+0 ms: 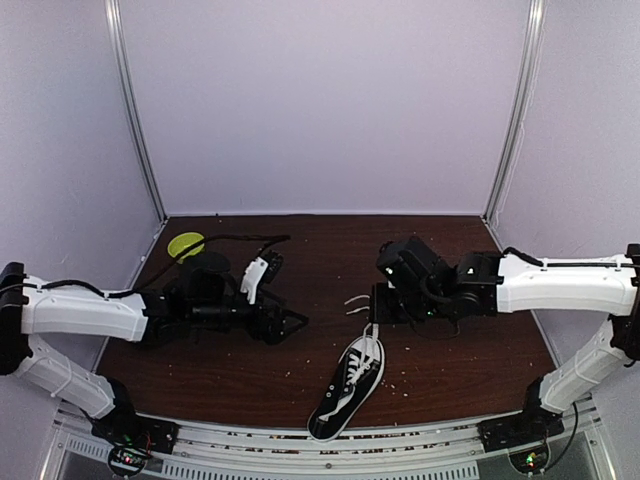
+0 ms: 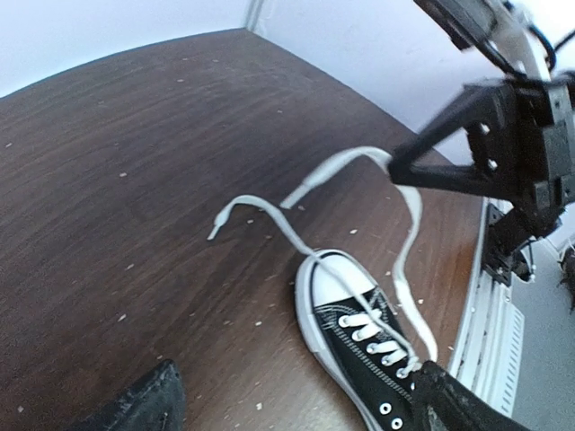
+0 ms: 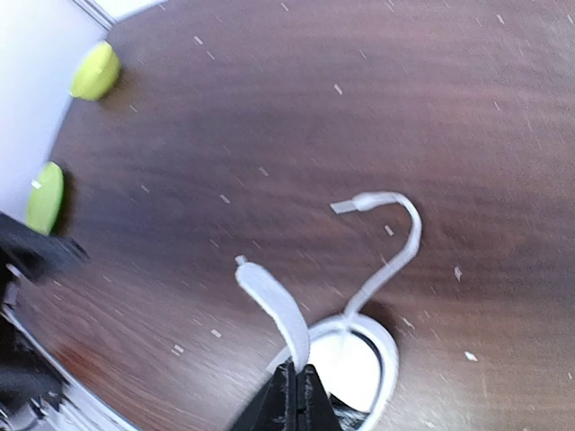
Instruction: Tie the shoes
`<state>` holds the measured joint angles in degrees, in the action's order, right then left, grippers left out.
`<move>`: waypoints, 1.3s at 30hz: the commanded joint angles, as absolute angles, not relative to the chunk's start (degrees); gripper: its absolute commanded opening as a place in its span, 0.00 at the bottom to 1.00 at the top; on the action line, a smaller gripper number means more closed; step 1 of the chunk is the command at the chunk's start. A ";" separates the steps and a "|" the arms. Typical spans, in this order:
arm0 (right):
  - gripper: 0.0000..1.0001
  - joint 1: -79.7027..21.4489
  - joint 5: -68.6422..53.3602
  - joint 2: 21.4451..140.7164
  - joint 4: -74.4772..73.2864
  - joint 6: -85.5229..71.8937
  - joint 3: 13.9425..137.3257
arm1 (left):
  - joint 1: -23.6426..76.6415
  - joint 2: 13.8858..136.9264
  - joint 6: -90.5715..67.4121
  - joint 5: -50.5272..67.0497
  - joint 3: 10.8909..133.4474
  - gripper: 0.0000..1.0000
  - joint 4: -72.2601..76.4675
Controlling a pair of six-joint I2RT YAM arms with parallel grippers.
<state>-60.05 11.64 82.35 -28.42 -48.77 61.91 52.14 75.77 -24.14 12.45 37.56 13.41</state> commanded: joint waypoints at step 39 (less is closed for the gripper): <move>0.40 -51.66 4.25 88.88 -21.86 -45.22 67.23 | 62.67 96.40 -31.93 10.27 47.19 0.00 28.40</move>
